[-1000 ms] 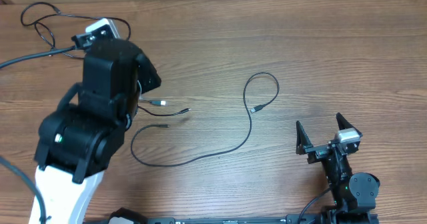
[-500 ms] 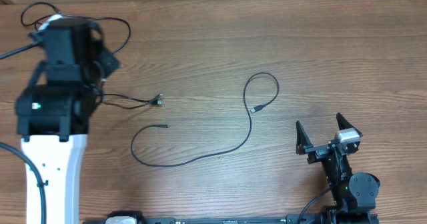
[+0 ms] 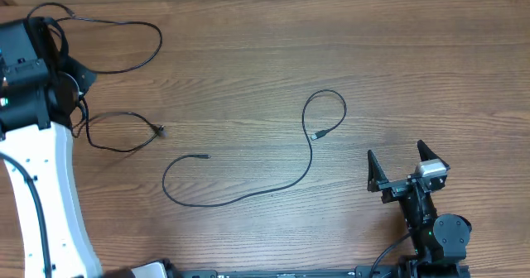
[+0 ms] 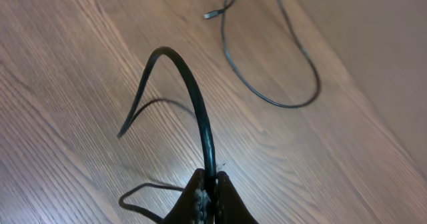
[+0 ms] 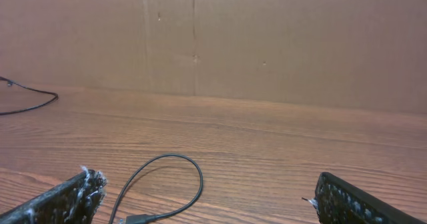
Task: Untangle cables
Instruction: 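Lay the cable end down at the left and withdraw the left gripper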
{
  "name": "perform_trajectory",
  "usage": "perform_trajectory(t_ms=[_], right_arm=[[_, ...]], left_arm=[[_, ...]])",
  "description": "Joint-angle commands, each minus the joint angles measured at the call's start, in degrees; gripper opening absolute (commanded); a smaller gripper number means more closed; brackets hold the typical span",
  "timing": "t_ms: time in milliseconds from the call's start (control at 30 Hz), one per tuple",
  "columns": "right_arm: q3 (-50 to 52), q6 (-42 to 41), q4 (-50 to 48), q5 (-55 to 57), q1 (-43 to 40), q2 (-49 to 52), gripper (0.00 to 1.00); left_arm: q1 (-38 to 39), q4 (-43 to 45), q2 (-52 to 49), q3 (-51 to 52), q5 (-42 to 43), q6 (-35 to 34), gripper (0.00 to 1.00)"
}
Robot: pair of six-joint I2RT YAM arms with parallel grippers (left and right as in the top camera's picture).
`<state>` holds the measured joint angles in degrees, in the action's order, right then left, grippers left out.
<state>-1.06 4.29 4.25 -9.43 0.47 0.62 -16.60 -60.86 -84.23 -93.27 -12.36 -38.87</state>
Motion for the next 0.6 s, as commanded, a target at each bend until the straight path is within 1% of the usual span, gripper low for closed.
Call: perform_trajectory(t_ms=[0, 67, 300, 400, 567], right_arm=[[0.6, 0.1, -0.3, 0.4, 0.2, -0.5, 1.0], [0.6, 0.1, -0.3, 0.4, 0.2, -0.5, 1.0], [0.6, 0.1, -0.3, 0.4, 0.2, -0.5, 1.0], [0.6, 0.1, -0.3, 0.4, 0.2, -0.5, 1.0], [0.6, 0.1, -0.3, 0.4, 0.2, -0.5, 1.0]], left_arm=[[-2.8, 0.3, -4.3, -1.0, 0.2, -3.4, 0.04], [-4.4, 0.3, -6.4, -1.1, 0.3, -5.1, 0.05], [-10.6, -0.2, -14.0, -1.1, 0.1, -5.0, 0.04], [-13.2, -0.6, -16.1, -1.1, -0.3, -5.0, 0.05], [-16.0, 1.1, -16.9, -1.1, -3.8, -4.8, 0.05]])
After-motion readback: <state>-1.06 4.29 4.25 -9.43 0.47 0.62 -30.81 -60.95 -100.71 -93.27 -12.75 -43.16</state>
